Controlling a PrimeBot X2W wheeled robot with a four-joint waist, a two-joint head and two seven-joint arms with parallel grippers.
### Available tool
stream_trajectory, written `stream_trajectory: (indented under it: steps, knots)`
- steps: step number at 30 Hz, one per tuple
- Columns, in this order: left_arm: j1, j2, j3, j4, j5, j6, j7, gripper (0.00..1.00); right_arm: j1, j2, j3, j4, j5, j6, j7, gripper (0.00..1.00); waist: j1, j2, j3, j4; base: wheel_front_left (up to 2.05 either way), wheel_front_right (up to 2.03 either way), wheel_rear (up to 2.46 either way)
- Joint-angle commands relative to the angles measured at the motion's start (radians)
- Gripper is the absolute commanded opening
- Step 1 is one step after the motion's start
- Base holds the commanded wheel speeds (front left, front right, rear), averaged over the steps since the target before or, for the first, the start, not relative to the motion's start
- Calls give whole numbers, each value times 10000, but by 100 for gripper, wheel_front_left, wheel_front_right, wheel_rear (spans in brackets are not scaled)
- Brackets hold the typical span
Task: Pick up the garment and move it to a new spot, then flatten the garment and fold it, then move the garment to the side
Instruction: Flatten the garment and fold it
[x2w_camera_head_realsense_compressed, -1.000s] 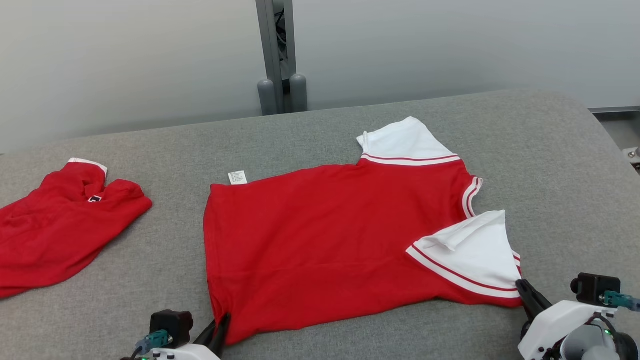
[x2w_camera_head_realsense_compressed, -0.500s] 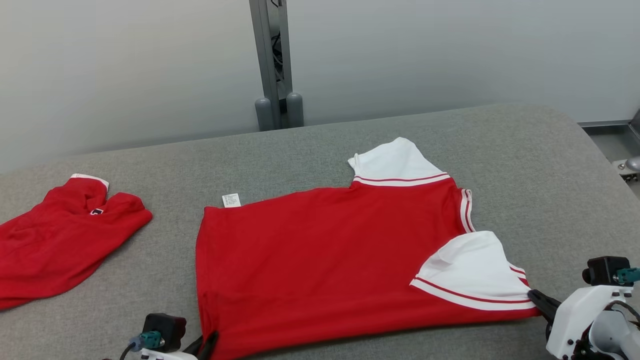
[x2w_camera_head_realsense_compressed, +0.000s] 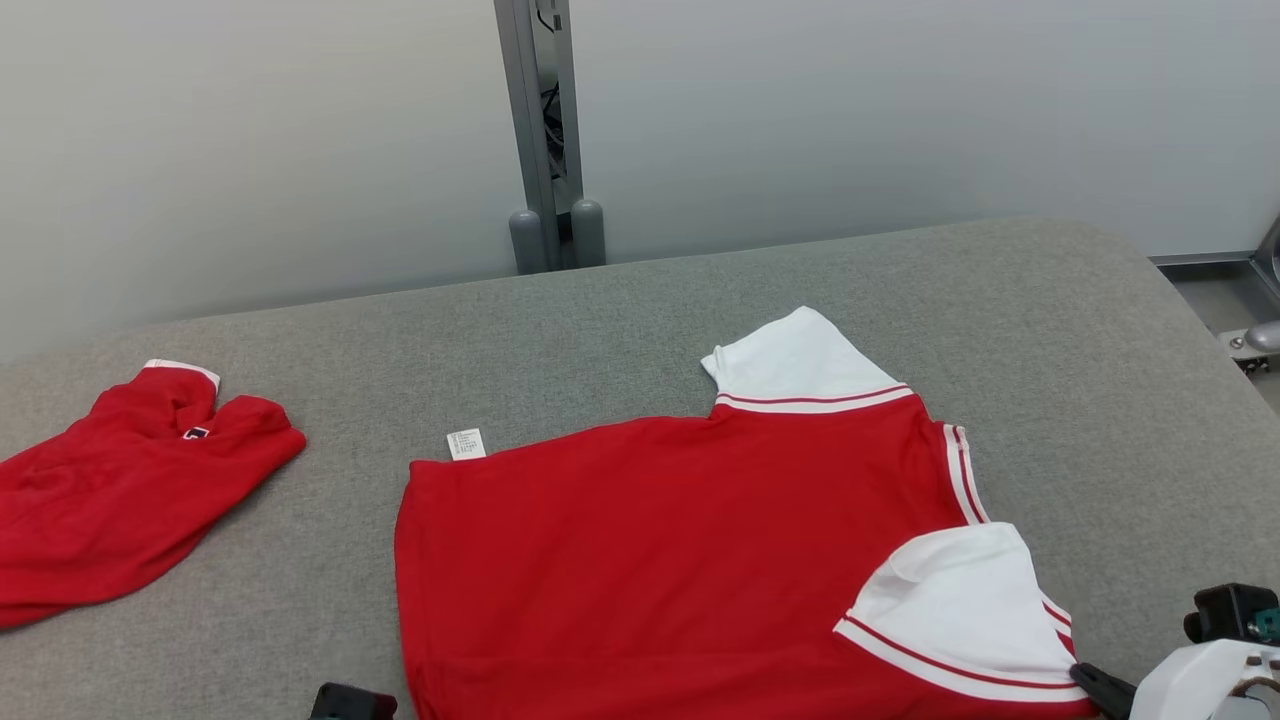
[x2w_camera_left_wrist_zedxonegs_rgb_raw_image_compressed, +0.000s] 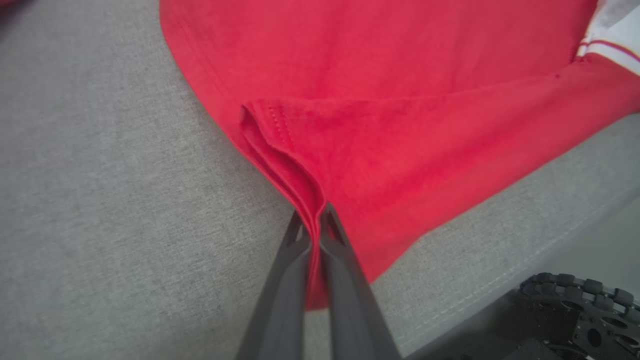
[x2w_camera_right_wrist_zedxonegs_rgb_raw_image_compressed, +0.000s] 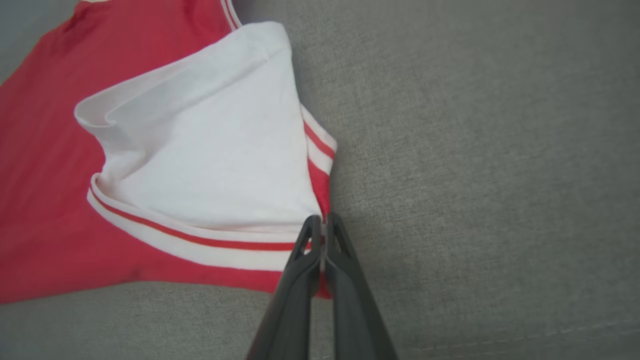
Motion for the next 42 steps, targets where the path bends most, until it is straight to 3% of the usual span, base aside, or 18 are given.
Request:
stream_trajectory:
  steps: [1,11,12,13,14,15,21,26,29,34,39,42]
  knots:
    - [122,87,4,-37,-2,31,63,0,152,-22,-117,-54,-89,-1,65,0,0,0,-6,-3,0,0,0]
    - [655,343,-180,-531,-159,93,778,0,1147,518,-1512,-980,-707,-1,990,0,0,0,-36,-19,0,0,0]
    - [650,381,-175,-582,-175,115,843,0,1176,578,-1680,-1034,-840,-1,1040,23,0,0,-33,-18,0,0,0]
    - [659,431,-168,-636,-164,133,912,33,1236,656,-1900,-1088,-981,-1,1072,78,0,0,-30,-17,0,0,0]
    - [674,457,-136,-689,-102,231,889,84,1327,780,-2147,-1057,-1081,-1,1211,100,0,0,-30,-15,0,0,0]
    - [701,440,-67,-702,-106,320,909,100,1380,876,-2309,-1077,-1247,-1,1327,100,0,0,-28,-13,0,0,0]
    - [623,583,112,-951,-187,514,1124,100,1339,1292,-3263,-1715,-2229,0,1702,100,0,0,-17,-20,0,0,0]
    - [164,507,627,-1192,-208,834,545,100,1050,1514,-3743,-2582,-3032,0,1184,100,0,0,28,-20,0,0,0]
    - [-192,334,946,-1195,-191,1049,-187,100,820,1545,-3590,-3154,-3438,0,365,100,0,0,59,-32,0,0,0]
    - [-724,-10,1187,-891,-376,921,-1387,100,441,1700,-2907,-3804,-3419,0,-1548,100,0,0,104,-132,0,0,0]
    - [-1082,-388,1301,-311,-303,831,-2847,100,200,1796,-2062,-3876,-3497,0,-3440,100,0,0,173,-293,0,0,0]
    - [-1258,-564,1404,191,-163,1006,-3657,100,112,1844,-1560,-3677,-3684,2,-4226,100,0,0,247,-428,0,0,0]
